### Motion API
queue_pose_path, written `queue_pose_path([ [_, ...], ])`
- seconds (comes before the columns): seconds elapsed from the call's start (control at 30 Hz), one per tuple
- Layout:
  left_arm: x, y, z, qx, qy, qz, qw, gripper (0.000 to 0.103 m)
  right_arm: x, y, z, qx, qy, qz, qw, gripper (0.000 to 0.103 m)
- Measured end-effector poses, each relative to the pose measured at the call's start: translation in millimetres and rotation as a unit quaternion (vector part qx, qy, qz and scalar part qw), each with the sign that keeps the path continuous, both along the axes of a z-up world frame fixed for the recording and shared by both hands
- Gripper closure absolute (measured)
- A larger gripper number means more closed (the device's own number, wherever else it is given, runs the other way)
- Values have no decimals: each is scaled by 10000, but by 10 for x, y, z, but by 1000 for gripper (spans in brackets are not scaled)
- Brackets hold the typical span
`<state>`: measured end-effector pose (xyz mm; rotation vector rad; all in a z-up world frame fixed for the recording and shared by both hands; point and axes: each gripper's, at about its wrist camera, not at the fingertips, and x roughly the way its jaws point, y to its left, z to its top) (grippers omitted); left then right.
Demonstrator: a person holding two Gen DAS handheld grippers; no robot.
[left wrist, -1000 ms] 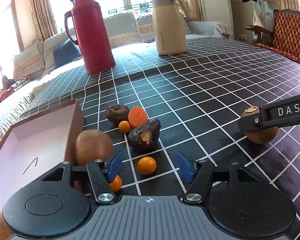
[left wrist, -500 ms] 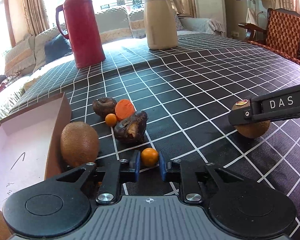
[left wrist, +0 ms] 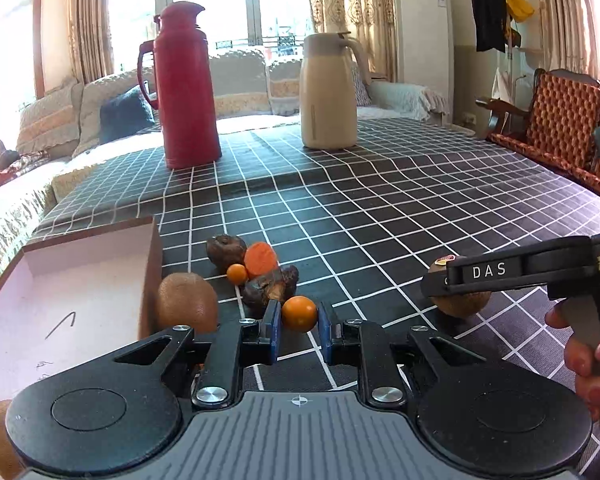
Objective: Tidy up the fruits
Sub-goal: 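Carry the kumquat over the tray and open the left gripper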
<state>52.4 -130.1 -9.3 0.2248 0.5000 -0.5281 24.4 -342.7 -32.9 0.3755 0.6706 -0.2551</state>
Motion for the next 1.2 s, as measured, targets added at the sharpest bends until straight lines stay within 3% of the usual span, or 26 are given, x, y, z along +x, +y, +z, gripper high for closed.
queue_pose_path([
  [0.3, 100, 557, 125, -296, 77, 657, 9974, 83, 28, 84, 24, -20, -94, 59, 9999, 48],
  [0.63, 352, 989, -66, -99, 429, 1515, 9875, 83, 61, 185, 47, -72, -160, 97, 9998, 48],
  [0.93, 504, 1111, -259, 215, 720, 1881, 9793, 83, 113, 316, 48, -109, -201, 209, 9995, 48],
  [1.2, 521, 1065, -257, 335, 624, 1968, 9779, 83, 128, 369, 52, -124, -245, 261, 9993, 48],
])
